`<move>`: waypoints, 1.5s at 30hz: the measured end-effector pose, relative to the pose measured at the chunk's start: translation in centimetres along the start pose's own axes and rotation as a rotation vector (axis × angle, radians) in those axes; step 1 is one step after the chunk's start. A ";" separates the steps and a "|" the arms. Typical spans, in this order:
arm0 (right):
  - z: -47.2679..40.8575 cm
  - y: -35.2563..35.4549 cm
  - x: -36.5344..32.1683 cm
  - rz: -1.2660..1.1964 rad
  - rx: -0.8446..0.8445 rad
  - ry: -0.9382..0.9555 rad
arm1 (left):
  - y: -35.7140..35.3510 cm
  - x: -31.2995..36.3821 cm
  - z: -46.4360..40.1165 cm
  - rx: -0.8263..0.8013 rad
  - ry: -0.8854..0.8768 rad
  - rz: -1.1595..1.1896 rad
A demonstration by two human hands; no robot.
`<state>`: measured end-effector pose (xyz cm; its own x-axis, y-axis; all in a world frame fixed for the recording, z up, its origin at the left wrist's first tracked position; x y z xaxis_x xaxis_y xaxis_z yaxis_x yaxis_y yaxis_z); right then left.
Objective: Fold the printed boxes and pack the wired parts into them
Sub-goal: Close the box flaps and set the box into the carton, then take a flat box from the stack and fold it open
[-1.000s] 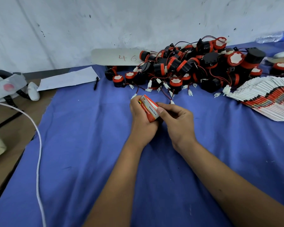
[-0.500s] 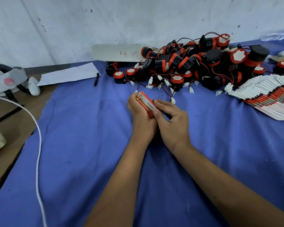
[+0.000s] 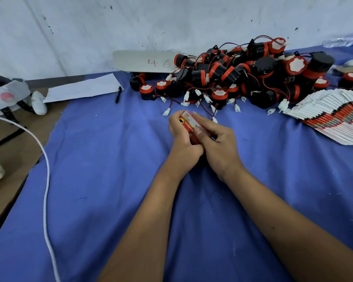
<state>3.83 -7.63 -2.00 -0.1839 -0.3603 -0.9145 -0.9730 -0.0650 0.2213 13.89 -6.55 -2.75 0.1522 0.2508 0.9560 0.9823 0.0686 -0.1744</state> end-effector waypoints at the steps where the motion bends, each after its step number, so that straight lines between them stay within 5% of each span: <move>1: -0.1 0.0 0.1 -0.005 -0.006 -0.008 | 0.0 0.1 0.2 -0.003 0.027 0.058; 7: 0.1 0.3 0.2 -0.015 0.014 -0.015 | 0.0 0.0 0.4 0.191 0.116 0.401; 12: 0.3 2.1 0.0 0.153 0.222 0.043 | 1.9 -1.0 -0.6 0.287 0.031 0.316; 17: 0.0 2.2 -0.5 0.207 0.205 0.118 | 1.7 -0.6 -1.0 0.118 -0.095 0.159; 26: 1.6 4.5 -2.3 0.253 0.117 0.126 | -0.6 2.4 -0.2 0.286 -0.249 0.199; 30: 3.3 13.7 -6.0 0.263 0.293 0.147 | -10.4 5.3 0.7 0.117 -0.298 0.336; 37: 15.6 35.8 -14.5 0.547 0.636 0.064 | -35.0 10.0 6.6 -0.661 -0.222 0.529; 45: 29.9 49.3 -21.6 1.199 0.740 -0.550 | -52.8 11.9 18.0 -1.040 -0.152 0.320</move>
<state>-44.36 24.80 18.52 -0.7605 0.5347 -0.3685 -0.0321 0.5358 0.8437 -38.17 10.22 13.62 0.4712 0.2329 0.8507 0.5229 -0.8505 -0.0569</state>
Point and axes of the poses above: each hand's wrist, its own z-axis away from the middle knuckle, its own y-axis out of the back of the hand, x = y × z, the point moved 6 cm from there along -z, towards the middle knuckle, and after that the axes turned 15 degrees about z, right-handed, at the moved point
